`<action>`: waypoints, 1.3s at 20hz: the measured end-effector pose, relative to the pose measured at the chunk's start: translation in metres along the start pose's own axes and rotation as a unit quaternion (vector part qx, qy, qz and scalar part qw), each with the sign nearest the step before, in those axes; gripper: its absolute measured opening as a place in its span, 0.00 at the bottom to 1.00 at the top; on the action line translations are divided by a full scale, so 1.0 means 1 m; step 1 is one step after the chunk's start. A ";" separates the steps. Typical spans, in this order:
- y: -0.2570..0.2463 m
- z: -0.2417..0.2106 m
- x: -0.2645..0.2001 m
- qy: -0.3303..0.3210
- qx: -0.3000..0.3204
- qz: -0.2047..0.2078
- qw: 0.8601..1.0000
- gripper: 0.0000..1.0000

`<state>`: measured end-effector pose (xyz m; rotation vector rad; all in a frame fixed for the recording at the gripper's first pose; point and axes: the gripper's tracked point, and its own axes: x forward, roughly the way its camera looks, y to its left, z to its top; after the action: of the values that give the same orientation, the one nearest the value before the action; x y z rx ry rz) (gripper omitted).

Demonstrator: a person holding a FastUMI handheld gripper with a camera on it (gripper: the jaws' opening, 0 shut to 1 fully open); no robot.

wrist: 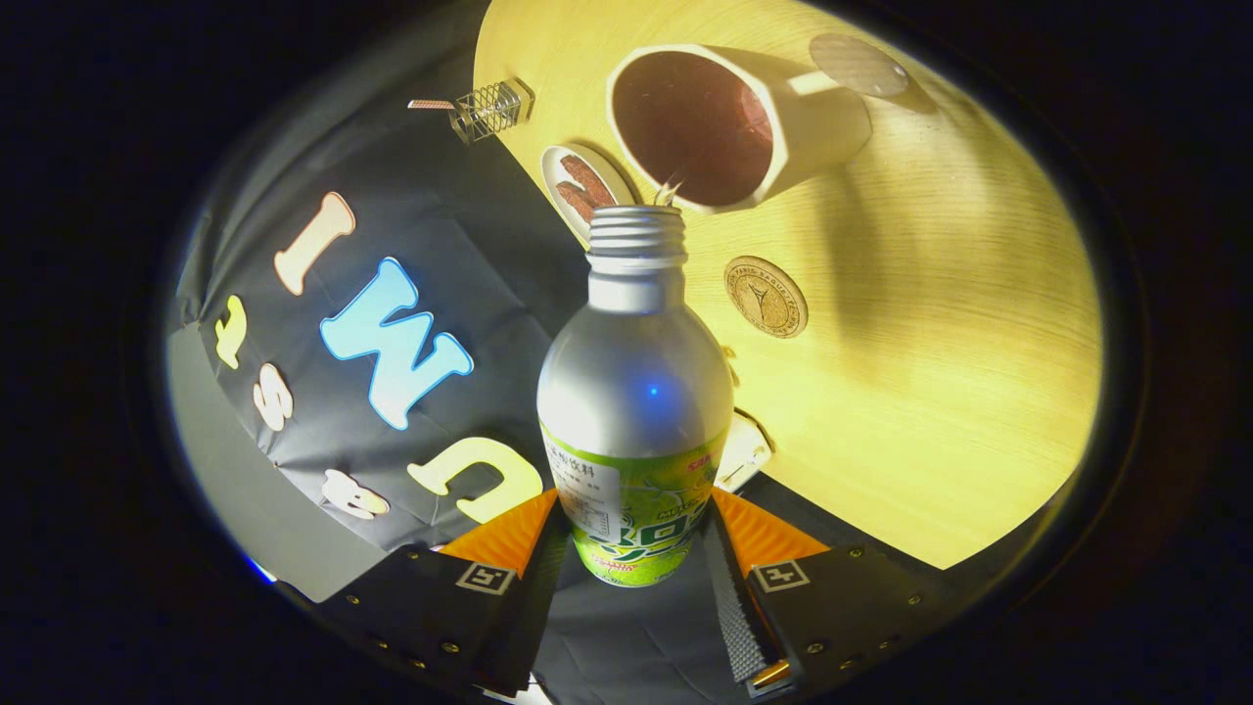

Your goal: Take the bottle from table, then pour the juice into the cup, finally place the bottle on the coaster

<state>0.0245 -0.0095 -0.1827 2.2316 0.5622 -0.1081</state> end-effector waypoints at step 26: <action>-0.055 0.037 0.005 -0.058 -0.197 -0.098 0.974 0.73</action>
<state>0.0089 -0.0035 -0.2468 1.7714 0.6749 -0.2090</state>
